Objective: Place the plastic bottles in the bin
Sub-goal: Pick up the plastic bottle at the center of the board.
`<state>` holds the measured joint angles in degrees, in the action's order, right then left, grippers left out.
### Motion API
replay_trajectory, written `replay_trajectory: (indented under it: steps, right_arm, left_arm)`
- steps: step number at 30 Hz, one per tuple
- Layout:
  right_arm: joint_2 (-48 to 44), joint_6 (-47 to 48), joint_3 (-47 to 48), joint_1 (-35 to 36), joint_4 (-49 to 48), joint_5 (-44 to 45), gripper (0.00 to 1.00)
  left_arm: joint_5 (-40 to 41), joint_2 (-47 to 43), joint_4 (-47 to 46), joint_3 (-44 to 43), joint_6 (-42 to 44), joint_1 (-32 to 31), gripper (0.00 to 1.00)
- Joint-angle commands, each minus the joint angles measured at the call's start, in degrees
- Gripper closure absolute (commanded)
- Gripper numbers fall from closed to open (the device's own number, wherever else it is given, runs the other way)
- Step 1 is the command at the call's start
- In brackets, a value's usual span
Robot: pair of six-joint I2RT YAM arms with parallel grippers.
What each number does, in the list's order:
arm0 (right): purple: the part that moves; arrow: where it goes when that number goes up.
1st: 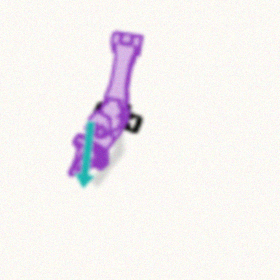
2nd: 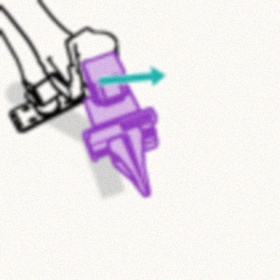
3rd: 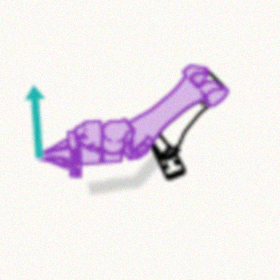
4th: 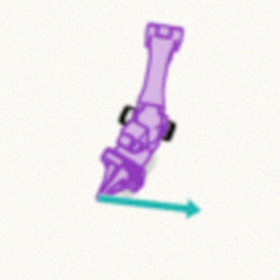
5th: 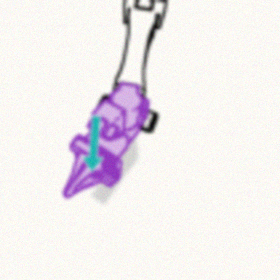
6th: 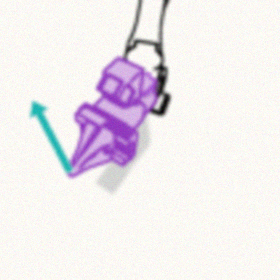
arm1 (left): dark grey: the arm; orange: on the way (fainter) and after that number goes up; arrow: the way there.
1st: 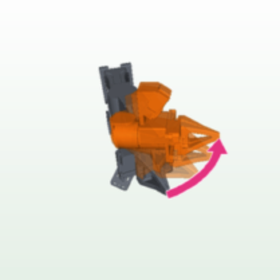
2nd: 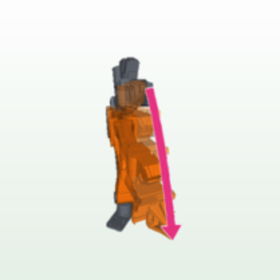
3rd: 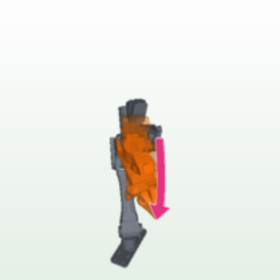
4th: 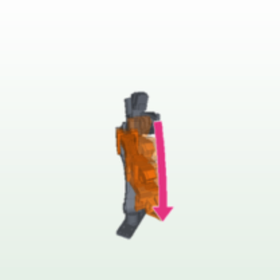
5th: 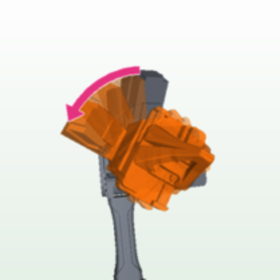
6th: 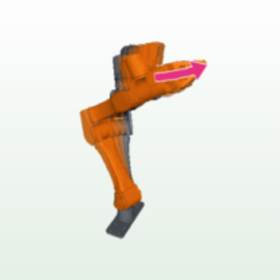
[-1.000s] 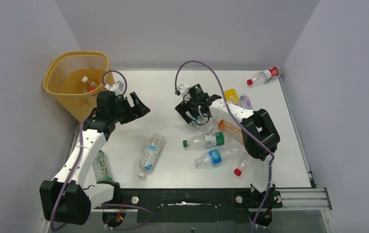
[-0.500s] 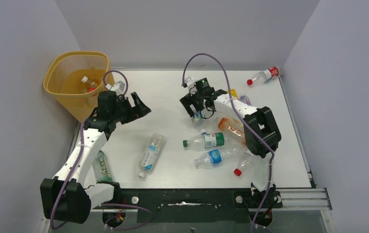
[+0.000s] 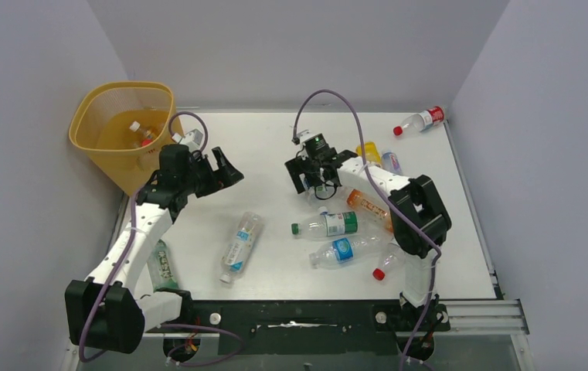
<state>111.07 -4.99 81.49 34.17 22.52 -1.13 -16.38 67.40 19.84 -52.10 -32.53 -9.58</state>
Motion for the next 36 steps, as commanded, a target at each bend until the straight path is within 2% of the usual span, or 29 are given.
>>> replay_trajectory:
  steps: [1, 3, 8, 10, 14, 20, 23, 27, 36]
  right_arm:
    - [-3.4, -4.4, -1.6, 1.2, 1.1, 4.5, 0.02]
    - [-3.8, -5.2, -2.3, 1.5, 1.4, 4.6, 0.0]
    - [-4.7, -7.0, -4.3, 1.9, 2.0, 5.4, 0.06]
    - [-5.0, -7.7, -5.2, 1.9, 1.9, 5.6, 0.14]
    - [-5.6, -8.3, -5.9, 1.9, 2.0, 5.9, 0.36]
    - [-7.9, -8.2, -5.4, 1.9, 2.0, 6.1, 0.54]
    - [-9.9, -7.8, -5.2, 2.3, 1.7, 6.1, 0.54]
    - [-13.7, -7.5, -5.7, 3.1, -0.1, 3.2, 0.55]
    - [-18.9, -7.7, -5.0, 4.5, -3.5, -7.0, 0.54]
  left_arm:
    - [-0.1, -0.6, -3.6, -1.3, -0.4, -0.9, 0.15]
    - [0.2, -0.7, -3.6, -1.3, -0.5, -1.2, 0.15]
    - [0.5, -0.4, -3.8, -1.4, -0.9, -2.1, 0.15]
    - [0.6, -0.4, -4.0, -1.4, -0.9, -2.4, 0.15]
    - [0.6, -0.2, -4.2, -1.4, -1.0, -3.2, 0.15]
    - [0.2, 1.3, -5.0, -2.5, -1.6, -5.2, 0.15]
    - [-2.4, 2.1, -7.6, -2.6, -3.8, -5.3, 0.15]
    - [-8.2, 2.0, -16.6, -1.3, -10.3, -5.4, 0.14]
    - [-10.2, 3.3, -30.1, 0.2, -18.8, -6.3, 0.14]
